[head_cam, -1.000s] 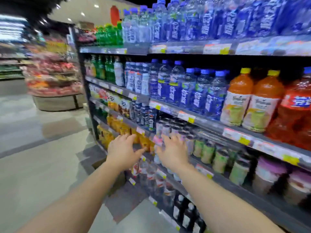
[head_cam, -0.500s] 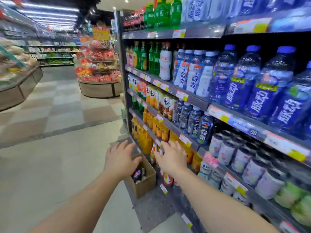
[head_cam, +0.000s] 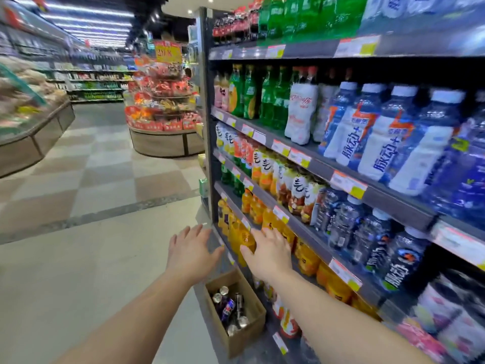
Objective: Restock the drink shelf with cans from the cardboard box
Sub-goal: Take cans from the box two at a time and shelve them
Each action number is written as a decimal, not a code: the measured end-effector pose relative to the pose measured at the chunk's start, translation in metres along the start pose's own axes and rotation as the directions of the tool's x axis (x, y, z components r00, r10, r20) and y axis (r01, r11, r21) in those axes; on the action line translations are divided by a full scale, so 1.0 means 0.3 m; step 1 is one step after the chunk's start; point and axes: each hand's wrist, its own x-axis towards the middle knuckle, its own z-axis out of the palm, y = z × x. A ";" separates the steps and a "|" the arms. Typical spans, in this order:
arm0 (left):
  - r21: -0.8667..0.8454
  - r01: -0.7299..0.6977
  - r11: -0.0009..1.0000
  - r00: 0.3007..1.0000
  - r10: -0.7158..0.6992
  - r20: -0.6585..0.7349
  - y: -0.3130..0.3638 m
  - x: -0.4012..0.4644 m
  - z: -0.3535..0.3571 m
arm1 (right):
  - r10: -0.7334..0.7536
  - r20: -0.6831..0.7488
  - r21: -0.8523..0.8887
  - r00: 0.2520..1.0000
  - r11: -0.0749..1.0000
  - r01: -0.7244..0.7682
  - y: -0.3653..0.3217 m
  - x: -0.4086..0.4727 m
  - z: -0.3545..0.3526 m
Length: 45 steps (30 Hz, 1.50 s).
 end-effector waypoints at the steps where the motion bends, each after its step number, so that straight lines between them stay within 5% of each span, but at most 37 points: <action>1: -0.004 -0.010 1.000 1.000 0.010 0.001 -0.038 0.068 0.005 | 0.016 -0.007 0.005 1.000 1.000 -0.016 -0.030 0.059 0.019; 11: -0.005 -0.255 0.967 0.966 0.255 0.038 -0.324 0.713 0.022 | 0.261 -0.080 0.106 0.962 0.962 -0.252 -0.271 0.557 0.157; 26: -0.076 -0.516 0.853 0.829 0.520 0.204 -0.099 1.206 0.368 | 0.524 -0.148 0.184 0.839 0.848 -0.497 0.004 0.924 0.295; 36: -0.184 -0.666 0.723 0.668 0.688 0.283 0.029 1.374 0.551 | 0.688 -0.181 0.220 0.703 0.725 -0.653 0.131 1.007 0.391; 45: -0.257 -0.794 0.552 0.455 0.818 0.352 -0.118 1.499 0.850 | 0.844 -0.124 0.302 0.521 0.533 -0.791 0.124 1.040 0.712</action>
